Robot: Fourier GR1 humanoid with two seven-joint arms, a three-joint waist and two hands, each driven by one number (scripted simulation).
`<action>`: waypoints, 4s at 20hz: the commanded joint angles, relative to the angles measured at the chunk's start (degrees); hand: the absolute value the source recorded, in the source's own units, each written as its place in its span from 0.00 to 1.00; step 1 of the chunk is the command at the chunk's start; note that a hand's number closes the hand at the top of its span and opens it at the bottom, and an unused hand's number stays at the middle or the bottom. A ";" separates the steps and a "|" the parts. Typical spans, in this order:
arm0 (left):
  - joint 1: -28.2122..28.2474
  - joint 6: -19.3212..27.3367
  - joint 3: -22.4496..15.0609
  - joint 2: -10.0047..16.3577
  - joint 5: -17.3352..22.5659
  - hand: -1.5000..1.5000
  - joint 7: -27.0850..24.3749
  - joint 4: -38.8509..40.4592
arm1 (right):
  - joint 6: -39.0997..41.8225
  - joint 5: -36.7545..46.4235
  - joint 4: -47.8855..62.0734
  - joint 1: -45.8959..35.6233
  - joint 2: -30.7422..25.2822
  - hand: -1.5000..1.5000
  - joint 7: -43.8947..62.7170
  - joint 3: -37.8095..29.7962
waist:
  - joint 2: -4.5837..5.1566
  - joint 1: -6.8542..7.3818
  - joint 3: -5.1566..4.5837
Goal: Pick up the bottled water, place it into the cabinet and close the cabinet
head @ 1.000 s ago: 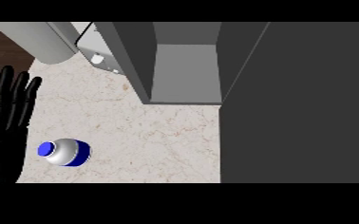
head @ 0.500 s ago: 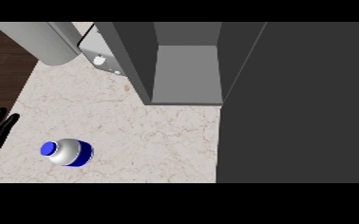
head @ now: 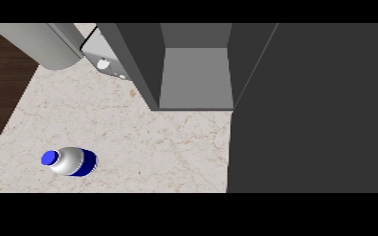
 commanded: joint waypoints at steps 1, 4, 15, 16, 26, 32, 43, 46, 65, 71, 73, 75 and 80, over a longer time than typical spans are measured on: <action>2.43 -0.50 3.34 -0.27 3.35 0.00 3.11 -3.27 | 1.12 -2.43 -6.26 4.95 -1.38 0.00 1.67 -1.11 | 0.04 -0.04 0.03; -1.70 -1.87 1.41 -2.83 -4.79 0.00 -0.33 2.91 | 2.71 -2.79 -6.81 7.74 -2.07 0.00 -1.29 -1.73 | 0.09 -0.47 0.02; -6.17 -2.88 2.28 -9.01 -20.44 0.00 -11.37 16.93 | 3.23 4.55 -8.40 16.86 -1.58 0.00 -7.59 6.31 | 0.02 -0.96 -0.03; -8.13 -3.88 2.38 -8.05 -21.11 0.00 -12.57 20.66 | 3.68 -0.35 -7.26 15.42 -2.54 0.00 -7.41 1.57 | 0.12 -0.78 -0.01; -17.66 -4.69 3.58 -5.18 -31.55 0.00 -28.44 47.75 | 4.69 -0.23 -9.88 19.83 -4.72 0.00 -10.60 2.66 | 0.25 -1.21 -0.11; -23.59 -0.36 3.80 -5.65 -35.48 0.00 -36.40 61.01 | 4.18 3.80 -8.43 23.56 -4.16 0.00 -14.02 6.89 | 0.20 -1.17 -0.10; -31.10 -5.60 1.37 -2.06 -39.08 0.00 -48.39 84.61 | 7.64 -0.68 -6.99 28.79 -7.55 0.00 -20.75 2.08 | 0.38 -1.79 -0.18; -30.85 -6.92 0.30 -2.08 -38.98 0.00 -50.54 85.98 | 7.79 -0.20 -8.93 31.99 -7.75 0.00 -21.92 3.31 | 0.15 -1.60 -0.13; -38.76 -3.56 0.43 -8.30 -34.63 1.00 -59.59 100.34 | 6.68 1.02 -6.89 28.89 -7.24 0.00 -21.52 4.46 | 0.55 -0.89 -0.23; -40.24 7.32 0.13 -16.83 -32.98 1.00 -58.97 96.65 | 6.82 3.62 -3.09 30.49 -6.44 0.00 -25.48 6.53 | 0.13 -1.10 -0.08; -41.47 8.56 -2.38 -16.90 -32.38 1.00 -58.46 96.39 | 5.95 5.85 -4.38 31.48 -5.55 0.00 -25.80 9.26 | 0.01 -1.44 -0.10; -41.56 8.43 -3.43 -16.97 -32.61 1.00 -58.48 94.44 | 5.35 3.61 -5.41 29.66 -6.15 0.00 -22.61 7.27 | 0.17 -0.60 -0.05; -45.84 10.16 -9.84 -17.12 -24.99 1.00 -56.74 97.47 | 6.90 0.28 -6.63 30.91 -7.77 0.00 -22.52 5.73 | 0.20 -1.26 -0.08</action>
